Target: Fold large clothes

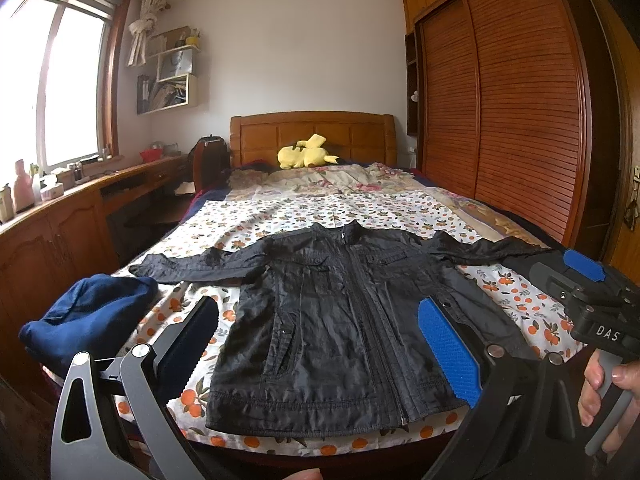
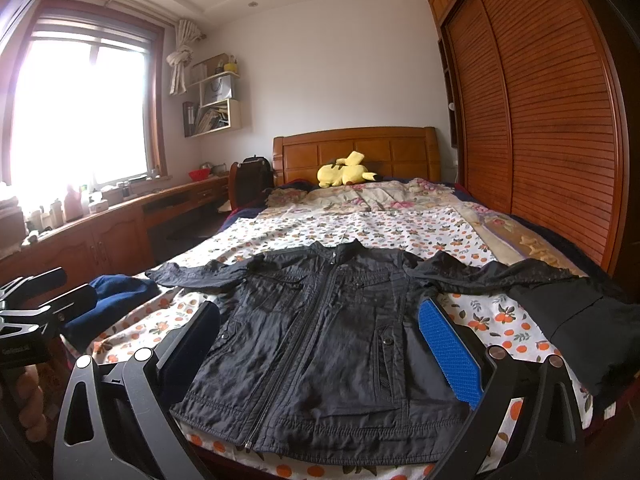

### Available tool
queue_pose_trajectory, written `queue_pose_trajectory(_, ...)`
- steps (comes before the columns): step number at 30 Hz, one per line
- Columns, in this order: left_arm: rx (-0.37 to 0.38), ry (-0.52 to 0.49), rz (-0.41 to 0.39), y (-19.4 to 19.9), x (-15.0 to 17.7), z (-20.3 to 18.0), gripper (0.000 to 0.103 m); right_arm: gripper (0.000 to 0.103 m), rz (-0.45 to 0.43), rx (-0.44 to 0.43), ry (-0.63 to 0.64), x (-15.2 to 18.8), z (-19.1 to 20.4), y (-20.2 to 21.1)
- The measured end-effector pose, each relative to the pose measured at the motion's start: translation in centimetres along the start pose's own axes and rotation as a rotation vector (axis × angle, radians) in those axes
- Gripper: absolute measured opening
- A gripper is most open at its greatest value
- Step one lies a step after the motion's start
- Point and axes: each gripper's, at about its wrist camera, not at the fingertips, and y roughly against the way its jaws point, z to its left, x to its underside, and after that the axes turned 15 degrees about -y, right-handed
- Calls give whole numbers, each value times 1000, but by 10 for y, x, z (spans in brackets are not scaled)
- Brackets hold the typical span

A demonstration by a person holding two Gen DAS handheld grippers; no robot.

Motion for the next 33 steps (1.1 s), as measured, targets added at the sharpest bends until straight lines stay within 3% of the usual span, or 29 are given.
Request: queue_pose_trajectory(33,-2,-3,-13,-4,6,3,101,96,-3,-2,-1,0,1,-1)
